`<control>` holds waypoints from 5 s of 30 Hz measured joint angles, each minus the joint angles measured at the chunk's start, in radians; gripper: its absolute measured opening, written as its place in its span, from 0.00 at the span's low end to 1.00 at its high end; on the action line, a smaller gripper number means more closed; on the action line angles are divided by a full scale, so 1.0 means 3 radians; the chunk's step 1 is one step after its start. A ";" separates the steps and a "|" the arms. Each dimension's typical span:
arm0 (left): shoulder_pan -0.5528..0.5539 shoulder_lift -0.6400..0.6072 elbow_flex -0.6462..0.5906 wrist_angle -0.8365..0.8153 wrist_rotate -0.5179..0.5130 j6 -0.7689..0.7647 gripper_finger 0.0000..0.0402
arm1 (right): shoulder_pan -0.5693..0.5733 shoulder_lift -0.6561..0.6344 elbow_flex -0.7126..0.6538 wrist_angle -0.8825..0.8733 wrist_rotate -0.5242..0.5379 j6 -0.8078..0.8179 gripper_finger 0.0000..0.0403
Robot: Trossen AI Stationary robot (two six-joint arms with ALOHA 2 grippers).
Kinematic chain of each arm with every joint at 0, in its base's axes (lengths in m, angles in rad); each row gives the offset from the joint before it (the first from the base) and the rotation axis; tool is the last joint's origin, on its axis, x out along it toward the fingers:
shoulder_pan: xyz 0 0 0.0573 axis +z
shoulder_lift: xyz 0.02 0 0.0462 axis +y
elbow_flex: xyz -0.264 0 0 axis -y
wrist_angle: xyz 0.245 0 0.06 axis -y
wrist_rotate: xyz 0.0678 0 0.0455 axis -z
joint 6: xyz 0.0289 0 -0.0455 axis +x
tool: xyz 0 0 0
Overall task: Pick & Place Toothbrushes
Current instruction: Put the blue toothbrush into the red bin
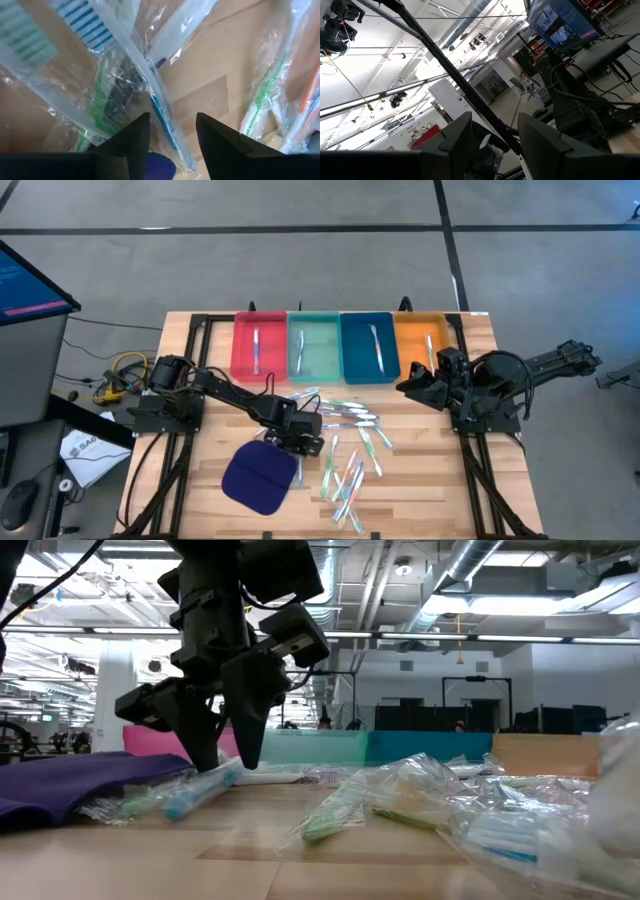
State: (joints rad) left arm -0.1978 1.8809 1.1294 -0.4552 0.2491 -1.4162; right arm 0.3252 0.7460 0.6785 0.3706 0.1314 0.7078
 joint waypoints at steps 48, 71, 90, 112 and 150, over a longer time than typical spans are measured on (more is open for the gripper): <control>-0.0047 -0.0433 -0.0008 -0.0009 -0.0488 0.0187 0.02 | -0.0001 0.0000 0.0000 0.0014 -0.0001 0.0001 0.39; 0.0073 -0.1471 0.0003 0.2075 -0.1182 0.1123 0.02 | -0.0142 0.0346 0.0001 0.0101 0.0177 0.0519 0.38; 0.0134 -0.1461 0.0001 0.2253 -0.0952 0.1214 0.02 | -0.0221 0.1461 0.0001 0.0811 -0.0232 0.1483 0.41; 0.0179 -0.1462 0.0001 0.2269 -0.0951 0.1191 0.02 | -0.0233 0.1512 0.0192 0.0584 -0.0058 0.1183 0.55; 0.0193 -0.1465 0.0006 0.2296 -0.1014 0.1258 0.02 | -0.0263 0.1985 0.0605 0.0434 -0.0590 0.0961 0.05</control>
State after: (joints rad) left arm -0.1398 1.4414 1.1313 0.2337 -0.0551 -1.0389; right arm 0.2462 1.3415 0.8600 0.5007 -0.0456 0.9962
